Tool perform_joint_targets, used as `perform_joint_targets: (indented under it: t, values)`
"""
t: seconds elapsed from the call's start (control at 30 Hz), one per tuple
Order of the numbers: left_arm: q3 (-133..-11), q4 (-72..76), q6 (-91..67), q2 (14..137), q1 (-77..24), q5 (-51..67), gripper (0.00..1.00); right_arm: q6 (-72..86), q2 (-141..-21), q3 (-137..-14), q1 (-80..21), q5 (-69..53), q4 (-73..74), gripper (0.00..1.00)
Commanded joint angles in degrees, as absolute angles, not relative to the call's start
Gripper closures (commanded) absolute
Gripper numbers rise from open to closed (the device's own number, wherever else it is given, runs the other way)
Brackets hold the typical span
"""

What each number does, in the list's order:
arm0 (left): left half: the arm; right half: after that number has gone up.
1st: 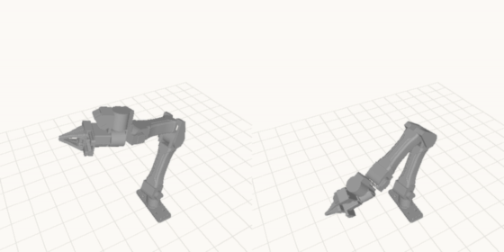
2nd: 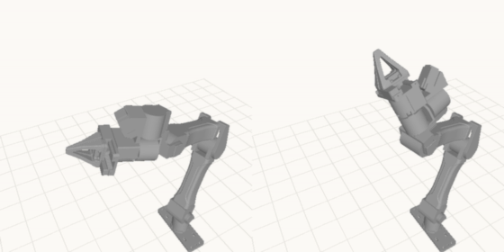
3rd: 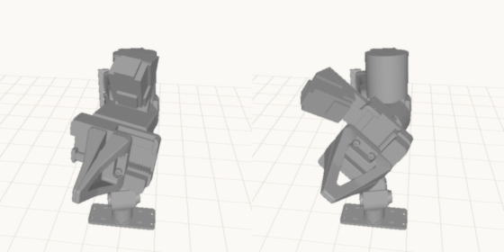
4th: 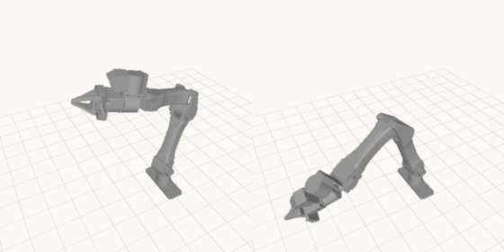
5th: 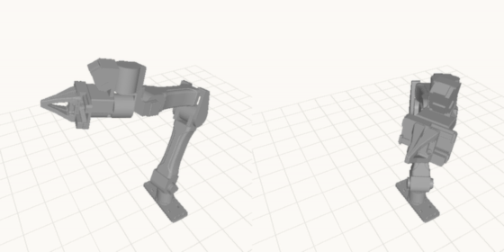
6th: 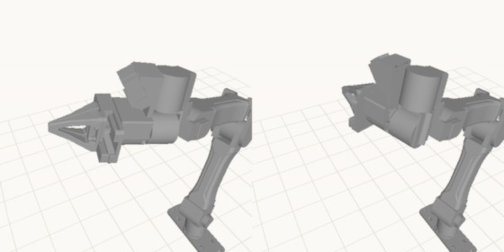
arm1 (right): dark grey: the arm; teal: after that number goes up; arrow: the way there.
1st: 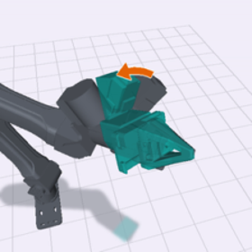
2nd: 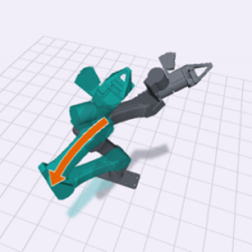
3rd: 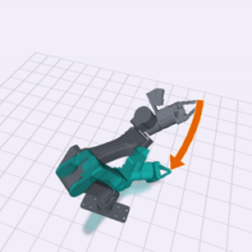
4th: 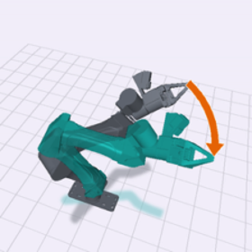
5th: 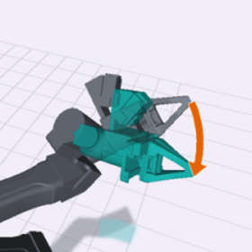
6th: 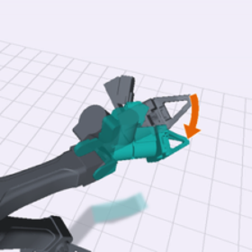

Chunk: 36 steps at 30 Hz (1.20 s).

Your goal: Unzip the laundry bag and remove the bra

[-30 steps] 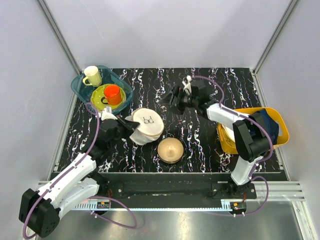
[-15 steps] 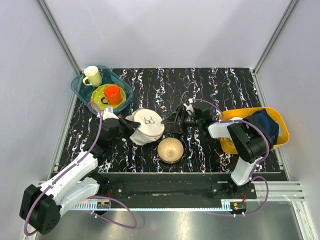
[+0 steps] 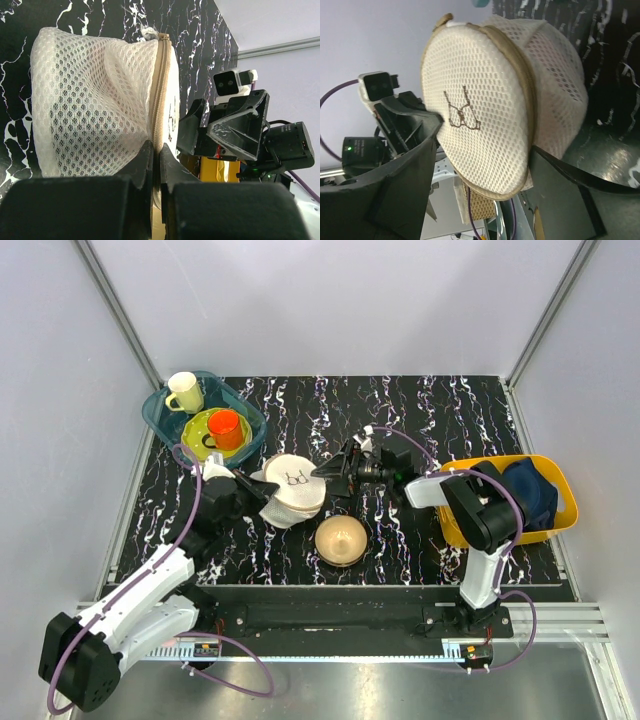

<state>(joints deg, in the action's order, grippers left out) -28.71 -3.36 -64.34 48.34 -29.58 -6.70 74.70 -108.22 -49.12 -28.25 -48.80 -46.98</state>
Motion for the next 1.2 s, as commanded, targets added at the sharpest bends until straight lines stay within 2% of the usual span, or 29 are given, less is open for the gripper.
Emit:
perform_joint_targets:
  t: [0.0,0.07,0.17,0.27,0.3,0.37,0.4,0.47,0.5,0.57,0.63,0.7,0.73,0.83,0.87,0.93,0.97,1.0,1.17]
  values:
    - [-29.27,-0.79,-64.34,46.58,-29.71,-7.82,1.0,64.8,-102.85,-50.71,-28.92,-44.22,-35.28,0.16]
    - [-29.27,-0.88,-64.34,46.41,-29.71,-8.0,1.0,60.84,-102.22,-50.45,-28.83,-40.35,-28.32,0.12]
    - [-29.53,-0.97,-64.16,46.23,-29.71,-8.44,1.0,60.2,-102.83,-49.22,-28.83,-38.94,-26.8,0.12]
    - [-29.88,-1.14,-63.81,46.41,-29.71,-8.35,1.0,63.53,-104.06,-47.55,-28.92,-41.57,-33.12,0.16]
    - [-29.71,-1.14,-63.9,46.58,-29.79,-8.26,1.0,64.24,-104.5,-47.2,-29.0,-42.18,-34.79,0.21]
    - [-29.36,-0.71,-64.07,46.93,-29.71,-8.09,1.0,65.3,-104.68,-47.37,-29.18,-43.41,-37.88,0.25]
    - [-29.18,-0.53,-64.33,47.02,-29.71,-8.0,1.0,65.39,-104.76,-48.42,-29.35,-43.85,-38.05,0.32]
    - [-28.48,-0.18,-64.6,47.11,-29.71,-7.91,1.0,65.3,-104.24,-49.3,-29.79,-43.95,-37.36,0.38]
    - [-28.13,1.3,-65.03,47.02,-29.71,-7.91,1.0,65.3,-103.98,-50.0,-29.79,-43.42,-35.79,0.53]
    - [-27.42,2.37,-65.39,46.93,-29.71,-8.09,1.0,65.92,-103.01,-50.71,-29.88,-43.33,-35.95,0.65]
    - [-27.6,2.29,-65.39,47.11,-29.71,-7.74,1.0,65.92,-102.13,-52.29,-29.79,-43.59,-35.43,0.85]
    - [-28.56,2.11,-64.69,47.63,-29.71,-7.12,1.0,63.56,-101.08,-56.22,-29.79,-43.42,-29.75,0.98]
    - [-28.83,1.85,-64.51,47.72,-29.71,-6.25,0.97,59.28,-100.9,-58.25,-29.71,-42.9,-26.58,1.0]
    - [-29.71,0.62,-63.55,47.11,-29.79,-4.66,0.54,47.87,-101.33,-68.53,-29.53,-42.54,-11.47,1.0]
    - [-30.06,0.09,-62.94,46.67,-29.79,-4.66,0.25,45.03,-102.38,-71.25,-29.53,-42.97,-7.95,1.0]
    - [-31.72,-5.41,-60.39,44.23,-29.79,-6.84,0.06,35.14,-104.05,-80.47,-29.44,-45.51,4.34,1.0]
    - [-32.42,-7.45,-59.16,43.25,-29.71,-8.16,0.01,31.85,-106.76,-83.81,-29.53,-46.14,9.27,1.0]
    - [-34.17,-9.12,-56.71,42.11,-29.71,-9.48,0.01,29.03,-108.09,-89.94,-29.53,-46.93,18.1,1.0]
    - [-39.37,-14.06,-49.67,40.24,-27.17,-12.93,0.01,18.11,-112.76,-95.71,-29.27,-47.63,28.64,1.0]
